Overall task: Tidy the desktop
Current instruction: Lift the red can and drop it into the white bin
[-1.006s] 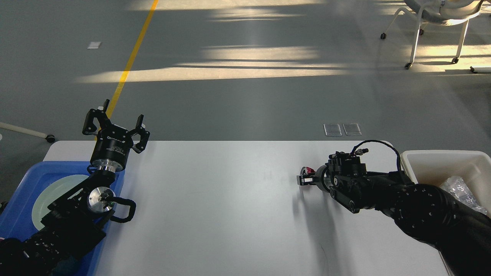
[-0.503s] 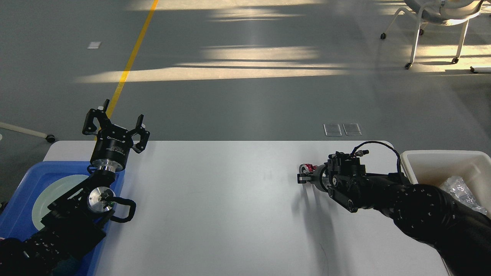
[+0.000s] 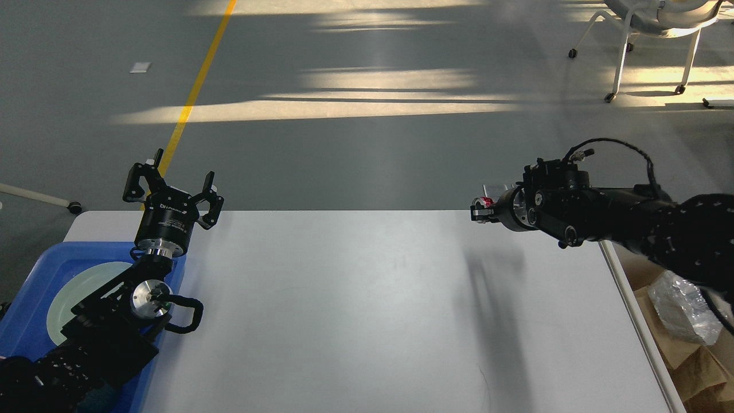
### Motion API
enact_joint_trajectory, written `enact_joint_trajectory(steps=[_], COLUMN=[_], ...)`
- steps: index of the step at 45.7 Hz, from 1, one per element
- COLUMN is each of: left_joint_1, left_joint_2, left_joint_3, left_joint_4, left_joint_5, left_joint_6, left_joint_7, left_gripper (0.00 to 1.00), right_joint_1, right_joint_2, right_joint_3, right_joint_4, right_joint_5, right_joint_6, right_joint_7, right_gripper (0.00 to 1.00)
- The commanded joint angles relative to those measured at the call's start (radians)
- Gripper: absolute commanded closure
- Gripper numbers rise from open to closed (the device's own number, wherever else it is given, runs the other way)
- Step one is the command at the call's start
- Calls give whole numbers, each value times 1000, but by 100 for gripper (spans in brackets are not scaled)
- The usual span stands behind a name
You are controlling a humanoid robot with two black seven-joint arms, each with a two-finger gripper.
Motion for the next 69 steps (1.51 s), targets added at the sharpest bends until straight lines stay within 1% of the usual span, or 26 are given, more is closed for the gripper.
enact_joint_trajectory(steps=[1, 4, 8, 14, 18, 26, 30, 34, 38, 42, 53, 57, 64, 69], left_joint_1=[0, -1, 0, -1, -1, -1, 0, 0, -1, 0, -1, -1, 0, -1], left_joint_2=[0, 0, 0, 0, 0, 0, 0, 0, 0, 0, 0, 0, 0, 0], left_joint_3=[0, 0, 0, 0, 0, 0, 0, 0, 0, 0, 0, 0, 0, 0], left_joint_4=[0, 0, 0, 0, 0, 0, 0, 0, 0, 0, 0, 0, 0, 0], left_joint_5=[0, 0, 0, 0, 0, 0, 0, 0, 0, 0, 0, 0, 0, 0], left_joint_6=[0, 0, 0, 0, 0, 0, 0, 0, 0, 0, 0, 0, 0, 0], left_joint_7=[0, 0, 0, 0, 0, 0, 0, 0, 0, 0, 0, 0, 0, 2], left_gripper=[4, 4, 4, 4, 4, 4, 4, 4, 4, 4, 4, 4, 4, 4], right_joint_1=[184, 298, 440, 629, 759, 974, 1046, 1060, 1034, 944, 601, 479, 258, 130], right_joint_2=[-141, -227, -347, -484, -545, -608, -619, -622, -640, -675, -787, -794, -791, -787], right_joint_3=[22, 53, 103, 200, 266, 383, 400, 395, 358, 320, 312, 311, 311, 311], right_joint_4=[158, 252, 350, 410, 409, 406, 409, 409, 409, 406, 380, 364, 262, 222], right_joint_5=[1, 1, 3, 15, 23, 52, 69, 72, 67, 54, -89, -112, -152, -155], right_joint_6=[115, 203, 365, 611, 611, 611, 611, 611, 611, 611, 611, 611, 611, 533], right_joint_7=[0, 0, 0, -3, -5, -11, -14, -15, -17, -20, -23, -23, -23, -22], right_gripper=[80, 80, 79, 79, 79, 79, 79, 79, 80, 81, 80, 80, 78, 75])
